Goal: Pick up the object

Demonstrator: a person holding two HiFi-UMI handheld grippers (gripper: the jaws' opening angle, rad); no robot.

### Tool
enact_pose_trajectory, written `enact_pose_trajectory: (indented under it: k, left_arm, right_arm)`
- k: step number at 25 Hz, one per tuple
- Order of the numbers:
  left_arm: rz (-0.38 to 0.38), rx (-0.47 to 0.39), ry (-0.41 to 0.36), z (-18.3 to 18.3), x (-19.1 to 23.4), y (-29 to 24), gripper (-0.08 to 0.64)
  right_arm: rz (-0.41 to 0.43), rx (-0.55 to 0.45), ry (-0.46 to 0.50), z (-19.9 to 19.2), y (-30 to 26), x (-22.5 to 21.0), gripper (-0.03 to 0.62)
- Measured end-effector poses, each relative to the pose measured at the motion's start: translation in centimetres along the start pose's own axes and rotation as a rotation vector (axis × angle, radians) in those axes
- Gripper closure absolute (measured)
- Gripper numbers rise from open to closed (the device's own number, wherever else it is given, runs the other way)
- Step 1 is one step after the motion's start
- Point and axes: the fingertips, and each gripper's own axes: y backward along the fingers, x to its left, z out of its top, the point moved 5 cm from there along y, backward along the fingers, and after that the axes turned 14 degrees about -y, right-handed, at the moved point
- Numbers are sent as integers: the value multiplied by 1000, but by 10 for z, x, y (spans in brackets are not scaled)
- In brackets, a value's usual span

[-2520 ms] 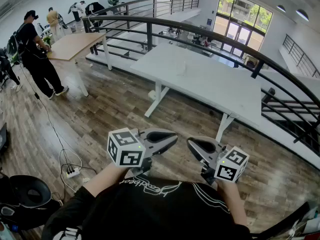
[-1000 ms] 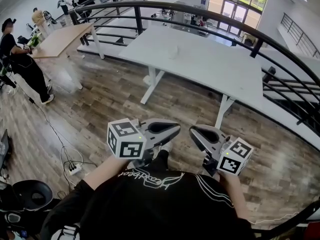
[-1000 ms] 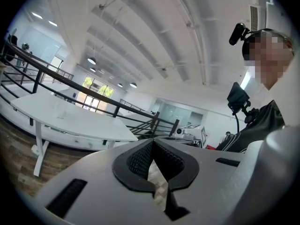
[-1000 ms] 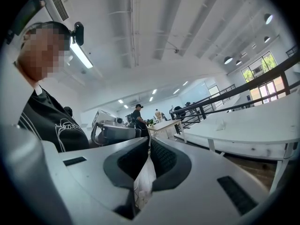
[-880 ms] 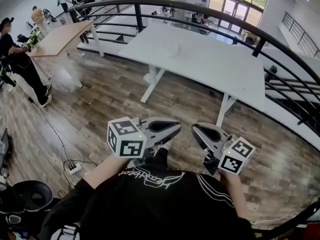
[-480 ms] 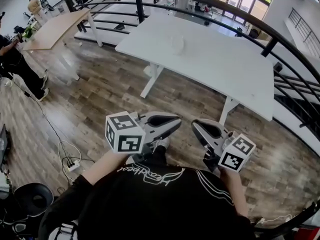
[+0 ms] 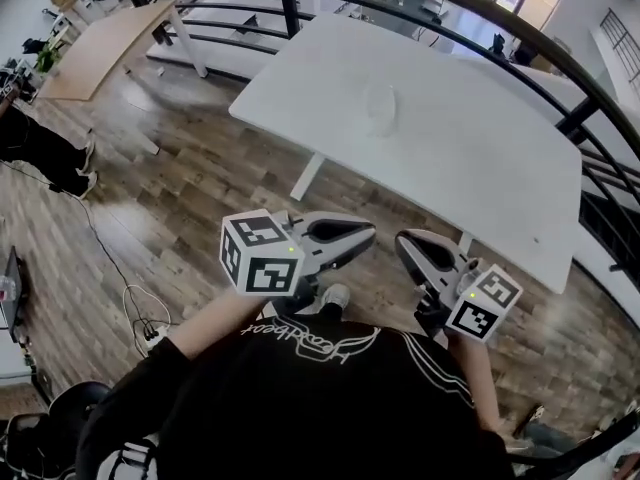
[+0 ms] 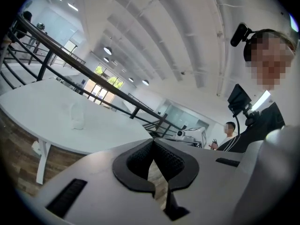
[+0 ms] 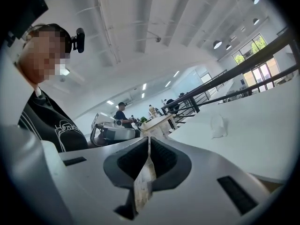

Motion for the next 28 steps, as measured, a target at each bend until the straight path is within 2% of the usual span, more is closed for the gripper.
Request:
enact_pose_trajectory:
  k: [4, 8, 15, 19, 24, 28]
  left_arm:
    - [-4, 5, 12, 16, 58, -11, 552]
    - [-20, 2, 14, 23, 95, -12, 552]
    - [-49, -21, 76, 23, 120, -20, 552]
    - [-48, -19, 81, 20, 129, -23, 552]
    - [-20, -7, 89, 30, 141, -38, 552]
    - [17, -6, 122, 27, 170, -47, 552]
  right_arm:
    - [-7, 7, 7, 28, -39, -33, 574]
    - [-33, 7, 21, 40, -66, -53, 574]
    - [-67, -10, 40, 52, -71, -72, 574]
    - [-67, -12, 39, 53, -78, -81, 574]
    - [-51, -10, 27, 71, -76, -99, 574]
    - [-39, -4, 7, 78, -85, -129, 574]
